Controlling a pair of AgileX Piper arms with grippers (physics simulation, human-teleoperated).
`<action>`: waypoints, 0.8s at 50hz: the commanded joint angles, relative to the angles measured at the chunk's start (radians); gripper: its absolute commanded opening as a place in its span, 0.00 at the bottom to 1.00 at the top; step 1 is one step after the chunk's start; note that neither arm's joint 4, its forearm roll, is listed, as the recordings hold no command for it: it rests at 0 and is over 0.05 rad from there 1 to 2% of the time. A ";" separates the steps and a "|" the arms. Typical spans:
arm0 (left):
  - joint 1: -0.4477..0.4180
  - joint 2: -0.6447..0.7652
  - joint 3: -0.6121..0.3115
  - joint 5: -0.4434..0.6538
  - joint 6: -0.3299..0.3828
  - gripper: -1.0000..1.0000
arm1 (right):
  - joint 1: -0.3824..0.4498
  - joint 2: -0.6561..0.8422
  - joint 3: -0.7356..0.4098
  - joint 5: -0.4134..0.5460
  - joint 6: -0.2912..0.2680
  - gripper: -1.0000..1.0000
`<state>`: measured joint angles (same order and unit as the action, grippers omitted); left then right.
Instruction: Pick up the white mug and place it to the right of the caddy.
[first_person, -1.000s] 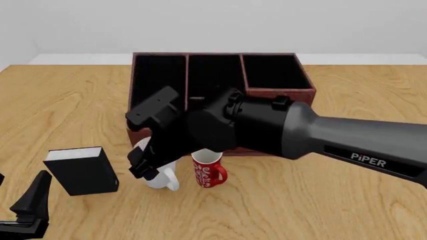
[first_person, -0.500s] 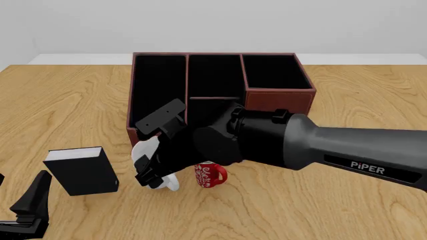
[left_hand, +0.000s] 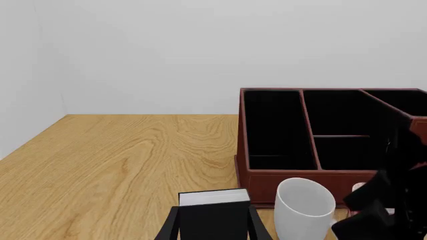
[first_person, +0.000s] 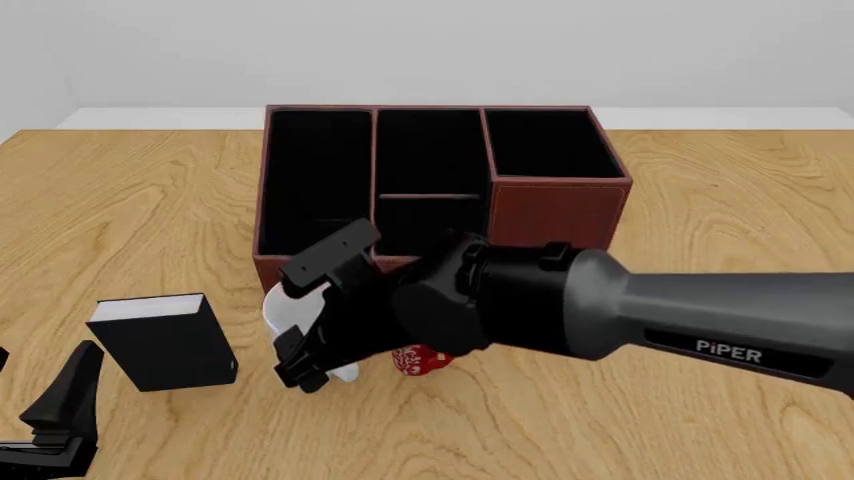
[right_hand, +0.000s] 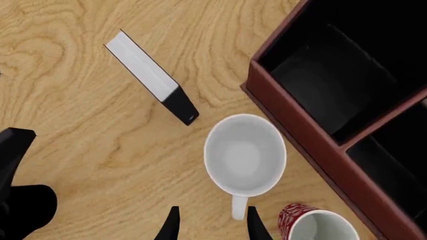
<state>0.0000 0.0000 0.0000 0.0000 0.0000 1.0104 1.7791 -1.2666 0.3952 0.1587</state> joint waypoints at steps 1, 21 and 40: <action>0.000 0.000 0.000 0.000 0.000 1.00 | -0.002 0.008 0.017 -0.020 0.015 1.00; 0.000 0.000 0.000 0.000 0.000 1.00 | -0.037 0.027 0.025 -0.034 0.013 1.00; 0.000 0.000 0.000 0.000 0.000 1.00 | -0.032 0.048 0.031 -0.050 0.028 1.00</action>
<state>0.0000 0.0000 0.0000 0.0000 0.0000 0.9814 1.8175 -1.2432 0.3555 0.1804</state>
